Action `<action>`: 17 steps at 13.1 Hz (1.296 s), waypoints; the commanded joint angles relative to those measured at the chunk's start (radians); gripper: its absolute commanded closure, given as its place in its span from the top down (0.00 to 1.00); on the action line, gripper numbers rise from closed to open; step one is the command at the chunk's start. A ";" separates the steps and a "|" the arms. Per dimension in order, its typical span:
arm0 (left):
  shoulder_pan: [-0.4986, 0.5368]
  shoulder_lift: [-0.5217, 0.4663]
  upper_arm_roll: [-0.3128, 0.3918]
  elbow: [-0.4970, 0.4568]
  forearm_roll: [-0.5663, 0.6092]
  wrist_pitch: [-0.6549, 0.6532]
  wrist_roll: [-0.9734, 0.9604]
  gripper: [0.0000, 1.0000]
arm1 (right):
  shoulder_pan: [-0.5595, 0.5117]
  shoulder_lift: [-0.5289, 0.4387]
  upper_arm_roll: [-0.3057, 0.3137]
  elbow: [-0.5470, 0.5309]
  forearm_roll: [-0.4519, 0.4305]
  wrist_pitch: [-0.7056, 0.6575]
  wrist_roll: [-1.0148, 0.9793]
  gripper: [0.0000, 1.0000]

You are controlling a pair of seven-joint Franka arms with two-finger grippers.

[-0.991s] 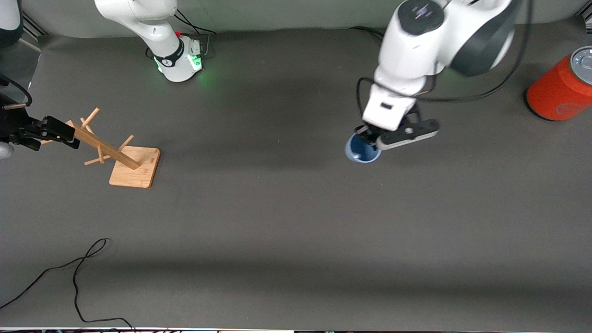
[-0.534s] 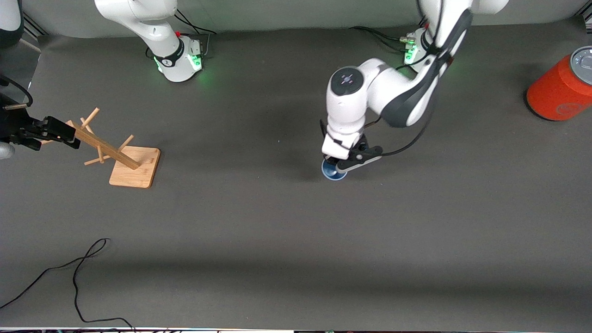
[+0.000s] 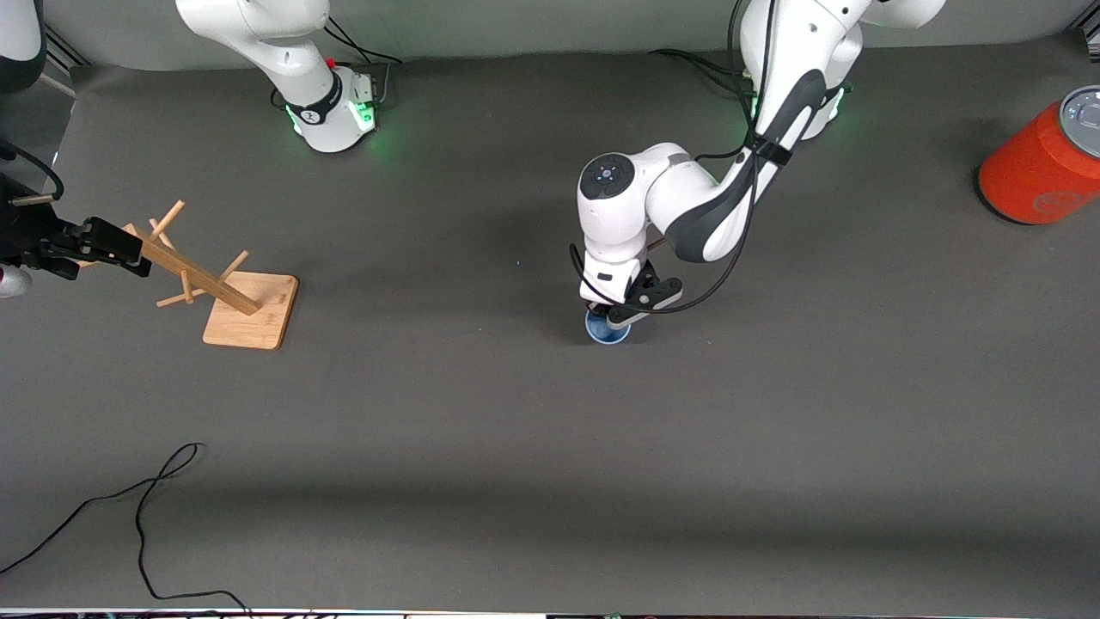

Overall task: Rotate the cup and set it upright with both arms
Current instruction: 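Lower the upright blue cup onto the table with the left gripper, then open the left gripper and lift it away from the cup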

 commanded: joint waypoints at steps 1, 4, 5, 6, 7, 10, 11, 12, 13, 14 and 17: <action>-0.015 0.023 0.011 0.020 0.021 0.012 -0.050 0.03 | -0.010 -0.009 0.007 -0.009 -0.005 0.005 -0.008 1.00; -0.014 0.014 0.011 0.023 0.021 -0.007 -0.043 1.00 | -0.008 -0.009 0.008 -0.010 -0.004 0.005 -0.011 1.00; -0.012 0.002 0.011 0.037 0.019 -0.017 -0.039 1.00 | -0.008 -0.009 0.008 -0.009 -0.004 0.005 -0.016 1.00; -0.012 -0.023 0.007 0.046 0.012 -0.052 -0.034 1.00 | -0.008 -0.009 0.008 -0.009 -0.005 0.005 -0.017 1.00; -0.008 -0.036 0.000 0.076 0.006 -0.106 -0.031 1.00 | -0.010 -0.009 0.008 -0.009 -0.005 0.005 -0.019 1.00; 0.034 -0.102 -0.009 0.188 -0.130 -0.264 0.129 1.00 | -0.010 -0.009 0.008 -0.009 -0.005 0.006 -0.020 1.00; 0.075 -0.136 -0.009 0.216 -0.175 -0.327 0.229 1.00 | -0.010 -0.008 0.008 -0.009 -0.005 0.006 -0.019 1.00; 0.154 -0.188 -0.009 0.230 -0.221 -0.388 0.368 1.00 | -0.008 -0.008 0.008 -0.009 -0.005 0.008 -0.019 1.00; 0.208 -0.228 -0.008 0.225 -0.240 -0.410 0.456 1.00 | -0.008 -0.008 0.008 -0.009 -0.004 0.008 -0.020 1.00; 0.265 -0.257 -0.008 0.225 -0.249 -0.441 0.552 1.00 | -0.010 -0.008 0.008 -0.009 -0.005 0.008 -0.020 1.00; 0.452 -0.345 -0.005 0.215 -0.322 -0.508 0.888 1.00 | -0.008 -0.008 0.008 -0.009 -0.005 0.008 -0.020 1.00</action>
